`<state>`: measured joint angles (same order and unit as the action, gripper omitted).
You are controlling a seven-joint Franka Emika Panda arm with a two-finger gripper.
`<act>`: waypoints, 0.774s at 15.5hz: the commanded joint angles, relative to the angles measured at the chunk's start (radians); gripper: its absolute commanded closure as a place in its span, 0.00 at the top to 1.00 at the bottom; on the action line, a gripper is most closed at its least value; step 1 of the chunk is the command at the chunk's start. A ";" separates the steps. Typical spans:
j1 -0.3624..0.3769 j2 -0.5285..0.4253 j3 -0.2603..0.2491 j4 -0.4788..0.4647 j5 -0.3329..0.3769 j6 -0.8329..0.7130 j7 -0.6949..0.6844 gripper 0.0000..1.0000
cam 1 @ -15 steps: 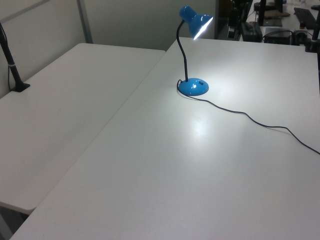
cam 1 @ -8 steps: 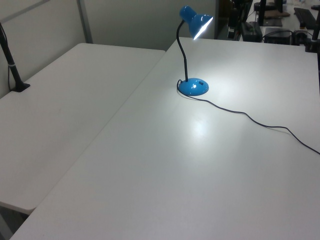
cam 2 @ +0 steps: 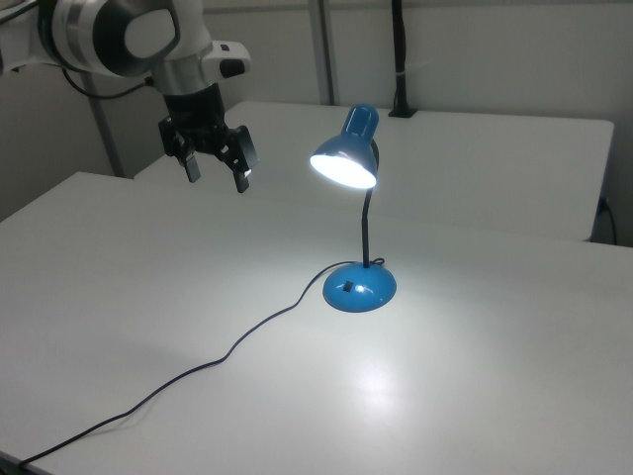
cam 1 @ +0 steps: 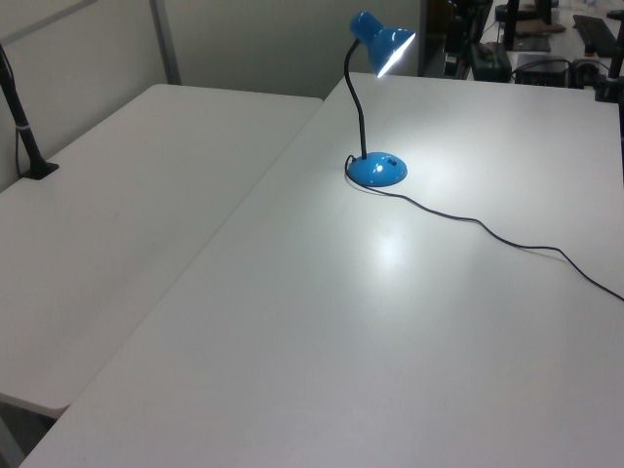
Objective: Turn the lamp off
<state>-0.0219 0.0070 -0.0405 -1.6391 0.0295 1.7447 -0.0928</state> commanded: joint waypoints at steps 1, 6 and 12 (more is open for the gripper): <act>0.014 0.004 -0.012 0.016 0.009 -0.033 -0.013 1.00; 0.013 0.004 -0.012 0.016 0.009 -0.033 -0.015 1.00; 0.007 0.004 -0.012 0.016 0.009 -0.034 -0.048 1.00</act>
<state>-0.0221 0.0071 -0.0405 -1.6391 0.0295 1.7447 -0.0936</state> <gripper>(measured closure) 0.000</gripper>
